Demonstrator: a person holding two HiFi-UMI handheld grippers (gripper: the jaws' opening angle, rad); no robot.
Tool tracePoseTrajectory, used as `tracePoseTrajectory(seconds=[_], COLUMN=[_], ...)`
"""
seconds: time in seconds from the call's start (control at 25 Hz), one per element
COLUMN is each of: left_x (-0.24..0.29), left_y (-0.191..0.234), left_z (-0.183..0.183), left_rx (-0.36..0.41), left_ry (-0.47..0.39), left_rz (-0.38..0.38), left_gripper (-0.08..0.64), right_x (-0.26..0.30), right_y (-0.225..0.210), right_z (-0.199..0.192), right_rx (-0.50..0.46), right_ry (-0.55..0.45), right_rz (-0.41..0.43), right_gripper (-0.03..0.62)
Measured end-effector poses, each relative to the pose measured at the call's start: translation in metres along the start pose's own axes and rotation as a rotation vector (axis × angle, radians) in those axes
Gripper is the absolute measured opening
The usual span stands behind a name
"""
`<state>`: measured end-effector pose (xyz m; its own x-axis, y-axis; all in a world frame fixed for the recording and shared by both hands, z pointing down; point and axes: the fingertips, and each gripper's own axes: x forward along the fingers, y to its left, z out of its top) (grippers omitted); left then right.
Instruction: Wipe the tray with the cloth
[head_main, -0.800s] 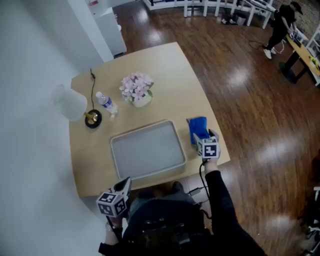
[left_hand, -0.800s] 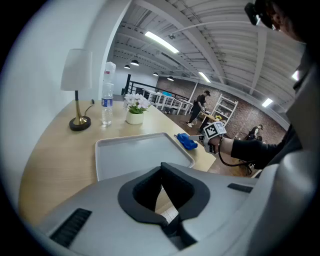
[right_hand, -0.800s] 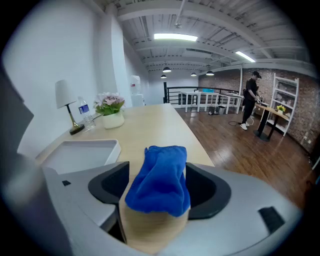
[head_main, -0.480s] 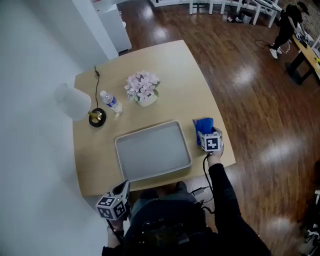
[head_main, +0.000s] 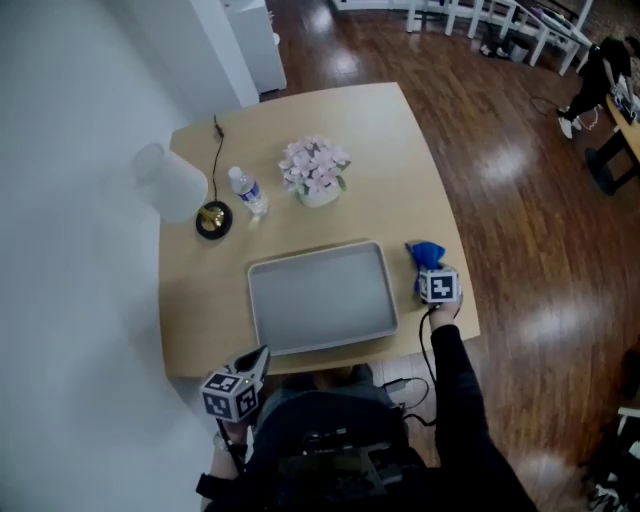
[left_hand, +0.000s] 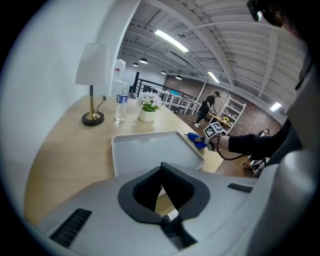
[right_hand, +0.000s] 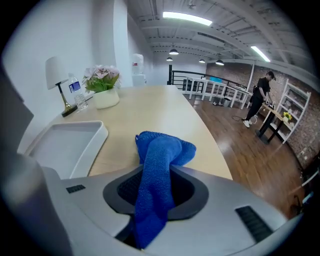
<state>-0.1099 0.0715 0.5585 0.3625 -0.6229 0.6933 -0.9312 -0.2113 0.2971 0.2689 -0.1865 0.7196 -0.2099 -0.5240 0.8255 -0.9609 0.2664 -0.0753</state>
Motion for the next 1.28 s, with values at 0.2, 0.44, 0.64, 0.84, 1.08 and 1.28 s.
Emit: tracePoseTrajectory(seconds=[0.2, 0.44, 0.64, 0.84, 1.08, 1.28], left_x=[-0.001, 0.014, 0.017, 0.018, 0.012, 0.012], left_y=[0.021, 0.068, 0.095, 0.116, 0.129, 0.139], left_z=[0.013, 0.019, 0.024, 0.025, 0.022, 0.025], left_rx=[0.024, 0.019, 0.039, 0.059, 0.031, 0.020], left_ry=[-0.031, -0.056, -0.053, -0.043, -0.008, -0.005], left_rz=[-0.015, -0.017, -0.037, -0.072, -0.163, -0.169], left_gripper=[0.000, 0.000, 0.000, 0.000, 0.000, 0.000], right_x=[-0.074, -0.091, -0.073, -0.045, 0.007, 0.042], right_y=[0.033, 0.181, 0.309, 0.412, 0.482, 0.497], right_z=[0.043, 0.028, 0.027, 0.056, 0.078, 0.068], right_rx=[-0.020, -0.134, -0.306, -0.451, -0.495, -0.532], right_ry=[-0.170, -0.142, -0.070, -0.027, -0.001, 0.044], right_rz=[-0.007, 0.175, 0.307, 0.360, 0.306, 0.273], right_gripper=[0.106, 0.106, 0.107, 0.107, 0.107, 0.109])
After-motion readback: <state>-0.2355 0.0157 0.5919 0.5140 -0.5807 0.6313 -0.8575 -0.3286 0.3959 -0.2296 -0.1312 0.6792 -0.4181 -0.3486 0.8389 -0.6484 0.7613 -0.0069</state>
